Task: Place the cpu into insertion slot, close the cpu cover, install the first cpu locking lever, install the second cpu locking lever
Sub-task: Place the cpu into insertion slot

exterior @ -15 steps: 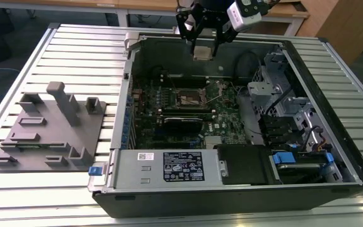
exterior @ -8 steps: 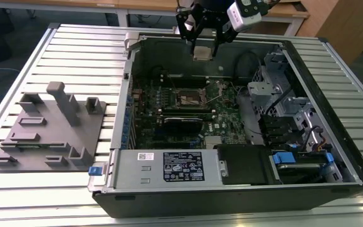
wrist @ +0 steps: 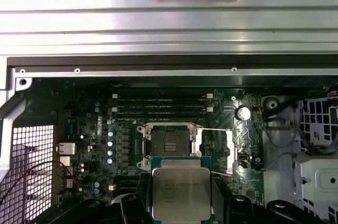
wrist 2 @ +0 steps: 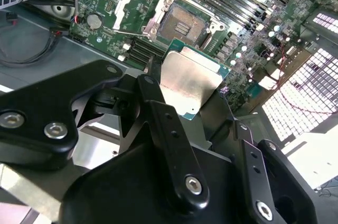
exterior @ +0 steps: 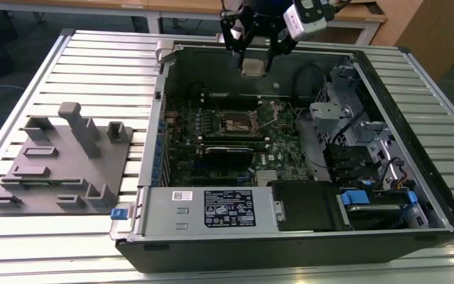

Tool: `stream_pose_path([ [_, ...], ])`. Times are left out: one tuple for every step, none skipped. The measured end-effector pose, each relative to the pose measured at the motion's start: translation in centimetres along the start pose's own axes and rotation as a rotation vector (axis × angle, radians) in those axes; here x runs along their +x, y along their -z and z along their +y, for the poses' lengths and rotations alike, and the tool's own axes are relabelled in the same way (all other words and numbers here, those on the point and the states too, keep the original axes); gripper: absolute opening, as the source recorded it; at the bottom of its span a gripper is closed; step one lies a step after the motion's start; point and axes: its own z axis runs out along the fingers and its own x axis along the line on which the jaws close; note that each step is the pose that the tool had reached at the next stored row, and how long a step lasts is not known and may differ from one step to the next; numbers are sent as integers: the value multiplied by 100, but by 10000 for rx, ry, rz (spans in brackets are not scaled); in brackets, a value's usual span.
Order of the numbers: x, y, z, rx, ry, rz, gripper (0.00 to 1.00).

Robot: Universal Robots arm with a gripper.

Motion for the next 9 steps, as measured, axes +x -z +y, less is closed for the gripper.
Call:
stream_pose_path([
  [0,-2,0,1,0,0,54],
  [0,-2,0,2,0,1,54],
  [0,-4,-1,0,0,0,54],
  [0,-6,-1,0,0,0,54],
  [0,-6,-1,0,0,0,54],
  [0,-6,-1,0,0,0,54],
  [0,-8,-1,0,0,0,54],
  [0,-12,-1,-3,0,-1,54],
  [0,-16,-1,-3,0,-1,54],
])
